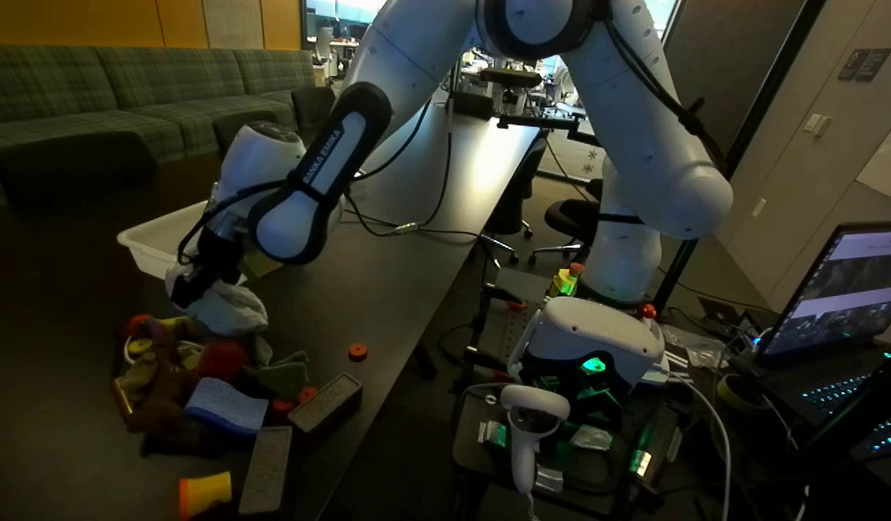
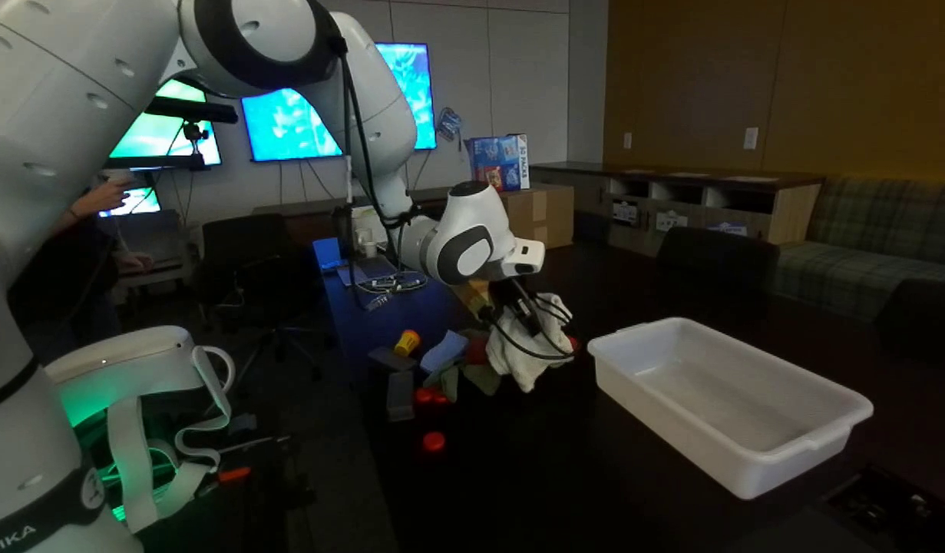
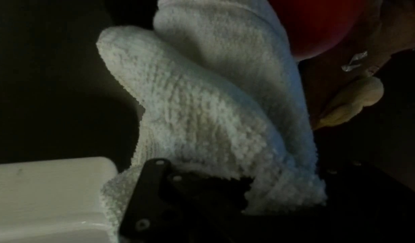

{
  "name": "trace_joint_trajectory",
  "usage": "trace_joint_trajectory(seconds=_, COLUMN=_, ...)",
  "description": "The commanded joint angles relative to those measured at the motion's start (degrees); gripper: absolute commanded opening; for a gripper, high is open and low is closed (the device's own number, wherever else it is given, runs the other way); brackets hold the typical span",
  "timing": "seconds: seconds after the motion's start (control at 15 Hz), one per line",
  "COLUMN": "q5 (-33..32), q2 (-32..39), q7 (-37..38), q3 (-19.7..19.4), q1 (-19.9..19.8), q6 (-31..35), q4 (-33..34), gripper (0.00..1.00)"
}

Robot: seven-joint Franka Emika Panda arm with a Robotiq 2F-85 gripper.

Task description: Use the cloth to wipe the objects on the table

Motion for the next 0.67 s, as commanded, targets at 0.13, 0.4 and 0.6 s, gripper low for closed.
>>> trace_joint_trajectory(seconds=0.13, q5=0.84, q2=-16.82, q7=-4.56, q3=-0.12, q1=-6.47, q6=-0.85, q4=-19.91, gripper=0.01)
trace_joint_trajectory(seconds=0.4, q5=-2.06, q2=-25.3, q7=-2.17, q3=-8.85, q1=-4.27, q6=-1.88, q4=-32.68, gripper=0.01)
trace_joint_trajectory(seconds=0.6, q5=-8.81, q2=-27.3, q7=2.41, q3=-19.62, q1=2.7, q6=-2.28, q4=-39.53, gripper=0.01)
